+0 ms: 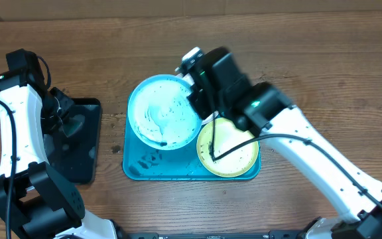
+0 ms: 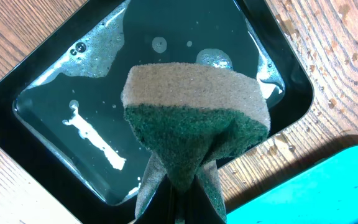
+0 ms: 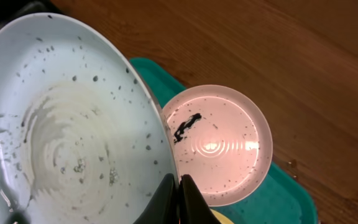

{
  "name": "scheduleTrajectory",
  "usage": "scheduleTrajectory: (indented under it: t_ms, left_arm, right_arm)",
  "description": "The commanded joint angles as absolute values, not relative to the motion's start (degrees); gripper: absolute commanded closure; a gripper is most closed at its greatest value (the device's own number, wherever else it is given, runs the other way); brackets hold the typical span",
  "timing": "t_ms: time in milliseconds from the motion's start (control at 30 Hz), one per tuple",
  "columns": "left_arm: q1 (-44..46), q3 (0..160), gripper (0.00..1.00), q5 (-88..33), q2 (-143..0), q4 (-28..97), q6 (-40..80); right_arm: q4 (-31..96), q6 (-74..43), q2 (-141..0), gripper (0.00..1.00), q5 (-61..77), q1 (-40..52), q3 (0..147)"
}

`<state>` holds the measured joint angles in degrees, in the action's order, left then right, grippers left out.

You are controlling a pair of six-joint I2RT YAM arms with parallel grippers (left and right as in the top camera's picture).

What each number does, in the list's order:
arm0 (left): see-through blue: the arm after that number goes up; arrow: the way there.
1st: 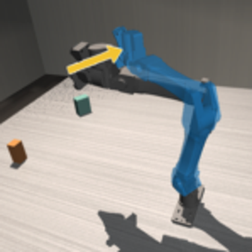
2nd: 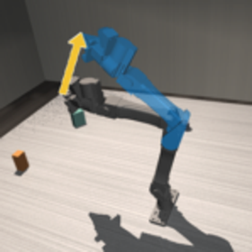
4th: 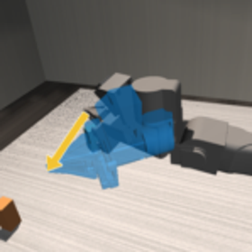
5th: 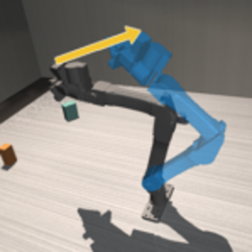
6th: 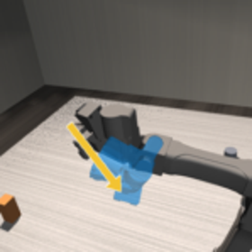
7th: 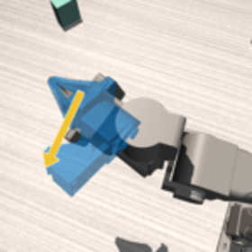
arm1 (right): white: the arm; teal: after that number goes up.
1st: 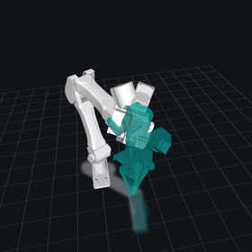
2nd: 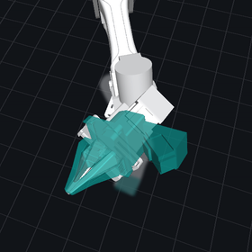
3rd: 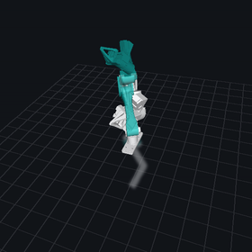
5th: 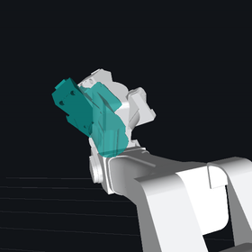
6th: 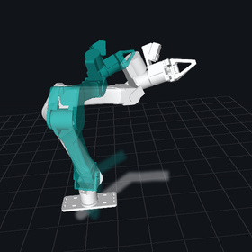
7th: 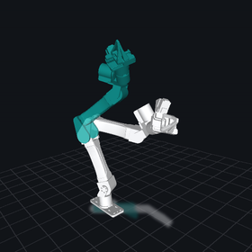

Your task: Clean dirty plates on tray and stack at the side

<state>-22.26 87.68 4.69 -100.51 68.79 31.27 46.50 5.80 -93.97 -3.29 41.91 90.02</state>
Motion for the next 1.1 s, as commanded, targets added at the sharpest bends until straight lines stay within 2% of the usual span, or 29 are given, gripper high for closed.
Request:
scheduleTrajectory:
  t_ms: [0, 133, 167, 333, 567, 933, 1067]
  left_arm:
    - [-22.48, 88.23, 0.96, 4.34, -99.63, 68.77, 30.20]
    - [-22.48, 88.23, 0.96, 4.34, -99.63, 68.77, 30.20]
    - [-22.48, 88.23, 0.96, 4.34, -99.63, 68.77, 30.20]
    - [-22.48, 88.23, 0.96, 4.36, -99.63, 68.77, 30.20]
    - [-22.48, 88.23, 0.96, 2.98, -99.63, 68.73, 30.17]
    - [-22.48, 88.23, 0.96, 2.94, -99.63, 68.66, 30.17]
    - [-22.48, 88.23, 0.96, 2.94, -99.63, 68.62, 30.15]
  right_arm:
    - [45.45, 10.59, -95.46, 0.96, -25.67, 48.49, 89.60]
    - [42.15, 18.37, -96.31, 0.96, -36.97, 52.77, 89.60]
    - [40.80, 23.90, -96.57, 0.96, -39.99, 54.41, 89.60]
    - [37.63, 36.53, -96.95, 0.96, -52.14, 57.91, 89.62]
    - [34.48, 51.66, -96.95, 0.96, -56.95, 61.06, 89.62]
    - [28.95, 52.64, -97.23, 0.96, -50.57, 65.21, 89.62]
    - [28.64, 48.75, -97.91, 0.96, -48.64, 65.19, 89.62]
